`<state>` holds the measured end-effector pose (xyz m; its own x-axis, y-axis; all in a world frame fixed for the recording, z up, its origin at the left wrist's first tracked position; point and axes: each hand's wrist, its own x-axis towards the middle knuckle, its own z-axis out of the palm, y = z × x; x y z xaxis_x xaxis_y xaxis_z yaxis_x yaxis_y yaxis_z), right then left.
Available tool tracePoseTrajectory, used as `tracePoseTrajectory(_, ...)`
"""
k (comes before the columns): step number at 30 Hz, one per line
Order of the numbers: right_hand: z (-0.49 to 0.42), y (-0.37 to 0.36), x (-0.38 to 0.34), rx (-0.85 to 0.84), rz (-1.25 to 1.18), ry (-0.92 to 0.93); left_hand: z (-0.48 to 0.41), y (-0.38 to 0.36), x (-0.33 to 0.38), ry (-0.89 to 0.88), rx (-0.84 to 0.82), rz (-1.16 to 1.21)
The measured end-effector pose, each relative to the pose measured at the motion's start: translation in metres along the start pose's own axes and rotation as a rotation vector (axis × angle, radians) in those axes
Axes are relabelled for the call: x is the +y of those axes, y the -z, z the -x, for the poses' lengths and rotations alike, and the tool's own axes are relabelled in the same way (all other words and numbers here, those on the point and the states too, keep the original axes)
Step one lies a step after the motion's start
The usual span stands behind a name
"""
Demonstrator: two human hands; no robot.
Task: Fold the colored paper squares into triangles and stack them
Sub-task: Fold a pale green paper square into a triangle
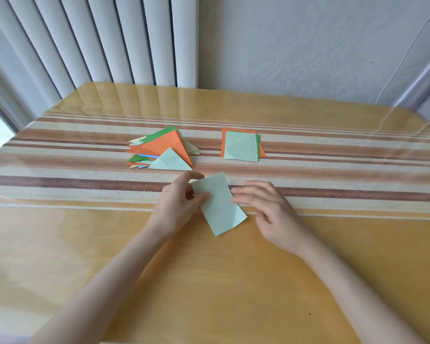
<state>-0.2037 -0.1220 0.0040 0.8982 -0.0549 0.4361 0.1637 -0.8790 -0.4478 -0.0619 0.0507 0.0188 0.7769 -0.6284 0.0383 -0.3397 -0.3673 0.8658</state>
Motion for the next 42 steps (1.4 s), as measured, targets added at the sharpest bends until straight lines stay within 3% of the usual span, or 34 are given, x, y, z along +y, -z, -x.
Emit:
tracePoseTrajectory(3, 0.005, -0.005, 0.009, -0.085, 0.020, 0.023, 0.001, -0.003, 0.001, -0.054, 0.018, -0.050)
tracePoseTrajectory(9, 0.002, -0.011, 0.008, -0.012, 0.059, 0.066, -0.002, -0.004, -0.004, -0.089, 0.001, -0.105)
tracePoseTrajectory(17, 0.004, -0.010, 0.005, -0.043, 0.032, 0.025, 0.000, 0.003, -0.029, -0.446, -0.003, -0.449)
tracePoseTrajectory(22, 0.005, -0.009, 0.003, -0.052, 0.058, 0.025, 0.012, 0.009, -0.039, -0.487, -0.051, -0.434)
tracePoseTrajectory(25, 0.002, -0.007, -0.005, -0.003, 0.232, 0.093, 0.025, 0.008, -0.030, -0.518, -0.024, -0.419)
tracePoseTrajectory(28, -0.001, -0.012, -0.023, 0.038, 0.431, 0.139, 0.035, 0.005, -0.017, -0.575, -0.105, -0.392)
tracePoseTrajectory(31, -0.002, -0.016, -0.032, 0.040, 0.413, 0.137, 0.032, 0.000, -0.023, -0.716, -0.085, -0.539)
tracePoseTrajectory(36, 0.001, -0.008, -0.011, -0.148, 0.182, 0.072, 0.026, 0.011, -0.031, -0.679, -0.104, -0.370)
tracePoseTrajectory(39, 0.000, -0.005, -0.003, -0.083, 0.190, 0.077, 0.024, 0.013, -0.029, -0.639, -0.114, -0.294)
tracePoseTrajectory(42, -0.001, -0.006, -0.008, 0.020, 0.367, 0.126, 0.023, 0.013, -0.031, -0.662, -0.026, -0.515)
